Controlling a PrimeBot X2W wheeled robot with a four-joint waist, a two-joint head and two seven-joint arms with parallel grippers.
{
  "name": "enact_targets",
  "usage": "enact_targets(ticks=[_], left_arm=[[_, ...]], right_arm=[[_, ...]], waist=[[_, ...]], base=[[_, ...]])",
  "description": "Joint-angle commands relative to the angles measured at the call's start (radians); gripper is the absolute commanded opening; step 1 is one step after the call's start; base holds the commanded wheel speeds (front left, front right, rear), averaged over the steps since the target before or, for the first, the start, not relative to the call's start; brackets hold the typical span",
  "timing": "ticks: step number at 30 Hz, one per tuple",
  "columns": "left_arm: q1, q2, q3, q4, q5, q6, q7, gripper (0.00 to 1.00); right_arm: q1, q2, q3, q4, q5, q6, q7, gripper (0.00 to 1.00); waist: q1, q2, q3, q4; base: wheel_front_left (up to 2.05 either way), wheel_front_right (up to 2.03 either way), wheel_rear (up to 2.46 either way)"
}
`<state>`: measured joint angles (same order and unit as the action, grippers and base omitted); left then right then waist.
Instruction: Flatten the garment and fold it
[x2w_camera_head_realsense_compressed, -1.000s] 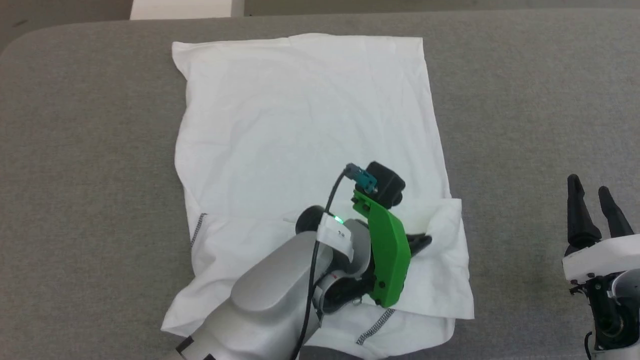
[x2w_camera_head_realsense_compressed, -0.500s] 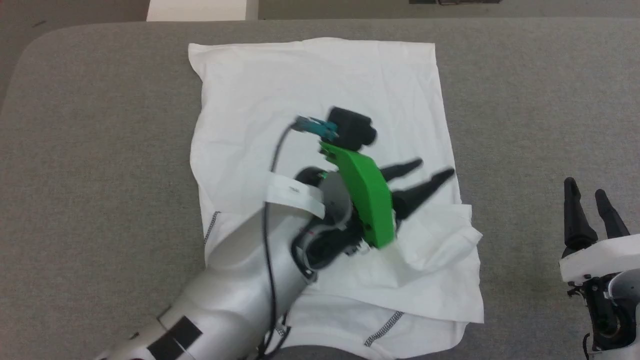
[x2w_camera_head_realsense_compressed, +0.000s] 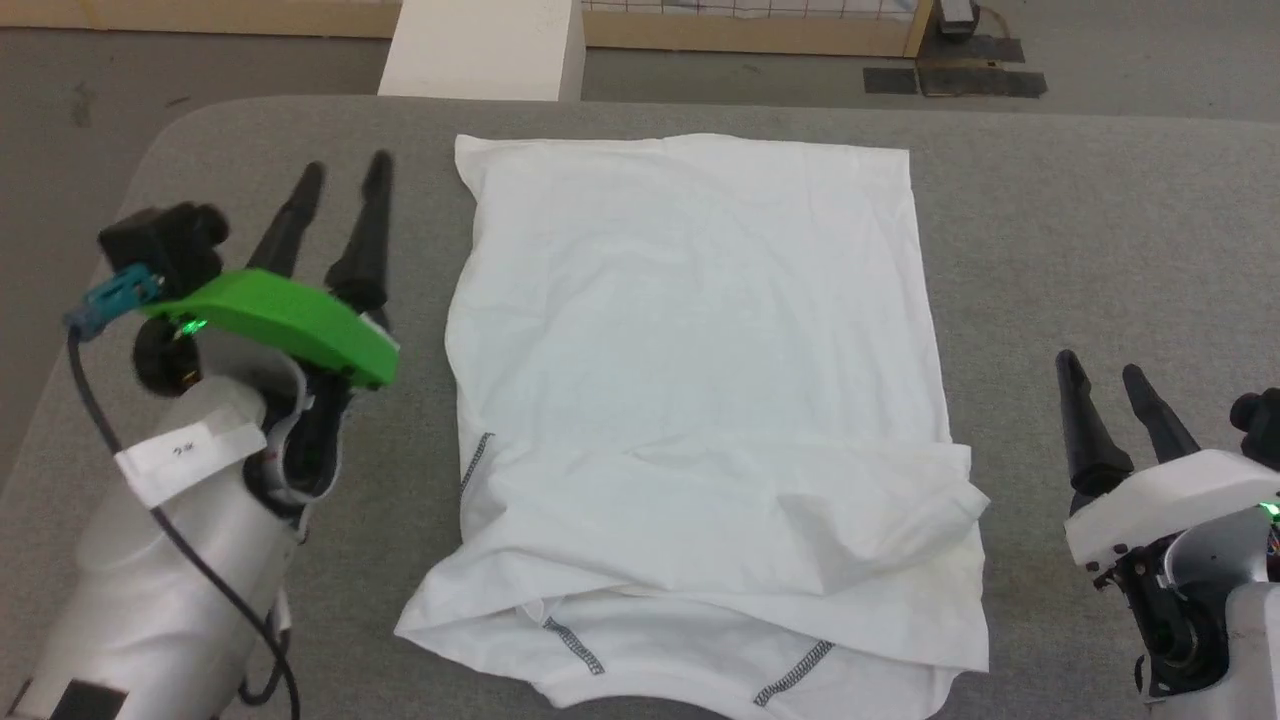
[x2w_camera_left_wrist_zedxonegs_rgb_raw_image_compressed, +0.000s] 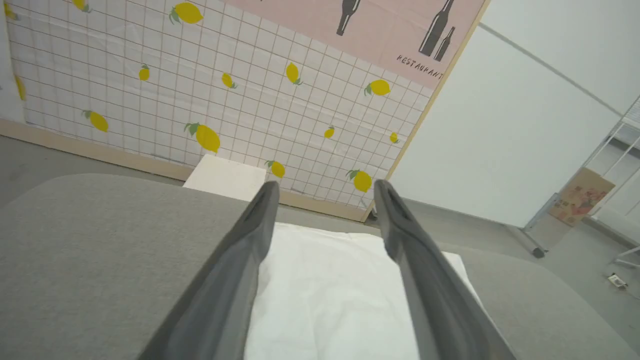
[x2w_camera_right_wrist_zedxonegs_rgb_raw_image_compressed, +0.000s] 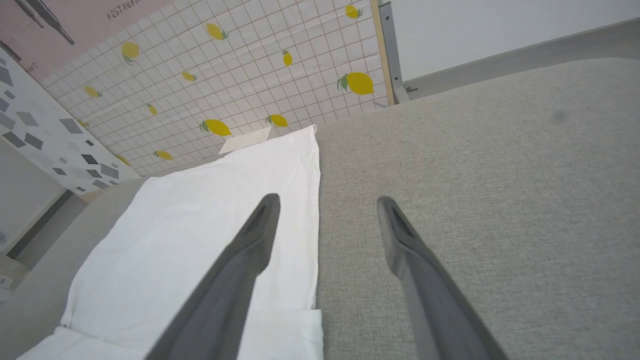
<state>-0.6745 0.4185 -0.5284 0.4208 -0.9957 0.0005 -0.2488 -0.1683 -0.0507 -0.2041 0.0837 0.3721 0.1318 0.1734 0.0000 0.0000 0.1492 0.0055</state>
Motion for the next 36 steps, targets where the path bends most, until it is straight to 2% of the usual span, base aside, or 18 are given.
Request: enact_targets(ticks=[1, 5, 7, 10, 15, 22, 29, 36], left_arm=[[0.05, 0.02, 0.022, -0.013, 0.041, 0.034, -0.009, 1.0], [0.187, 0.034, 0.145, -0.121, 0.161, 0.117, -0.012, 1.0], [0.268, 0.019, 0.203, -0.189, 0.221, 0.137, -0.013, 1.0], [0.357, -0.017, 0.266, -0.264, 0.289, 0.142, -0.013, 1.0], [0.424, -0.077, 0.338, -0.346, 0.37, 0.124, -0.013, 1.0], [0.415, -0.137, 0.396, -0.399, 0.431, 0.08, -0.013, 1.0], [0.355, -0.194, 0.416, -0.427, 0.48, 0.028, -0.013, 1.0], [0.316, -0.25, 0.442, -0.451, 0.525, -0.017, -0.013, 1.0]], right_arm=[[-0.002, 0.0, 0.008, -0.004, -0.005, -0.001, 0.004, 1.0], [-0.011, 0.0, 0.025, -0.003, -0.005, -0.001, 0.015, 1.0], [-0.02, 0.0, 0.03, -0.003, -0.008, -0.001, 0.023, 1.0], [-0.042, 0.0, 0.026, -0.002, -0.021, -0.001, 0.045, 1.0], [-0.152, 0.0, 0.01, 0.001, -0.059, -0.001, 0.134, 1.0], [-0.451, -0.026, 0.03, 0.091, -0.151, -0.001, 0.385, 1.0], [-0.743, -0.073, 0.032, 0.231, -0.264, -0.001, 0.58, 1.0], [-0.93, -0.113, 0.015, 0.338, -0.41, -0.001, 0.684, 1.0]], waist=[[0.0, 0.0, -0.004, 0.004], [0.0, 0.0, 0.01, 0.001], [0.0, 0.0, 0.025, 0.0], [0.0, 0.0, 0.05, 0.004], [0.0, 0.0, 0.107, 0.009], [0.0, 0.0, 0.223, 0.029], [0.0, 0.0, 0.355, 0.097], [0.0, 0.0, 0.463, 0.168]], base=[[0.0, 0.0, 0.0], [0.0, 0.0, 0.0], [0.0, 0.0, 0.0], [0.0, 0.0, 0.0], [0.0, 0.0, 0.0], [0.0, 0.0, 0.0], [0.0, 0.0, 0.0], [0.0, 0.0, 0.0]])
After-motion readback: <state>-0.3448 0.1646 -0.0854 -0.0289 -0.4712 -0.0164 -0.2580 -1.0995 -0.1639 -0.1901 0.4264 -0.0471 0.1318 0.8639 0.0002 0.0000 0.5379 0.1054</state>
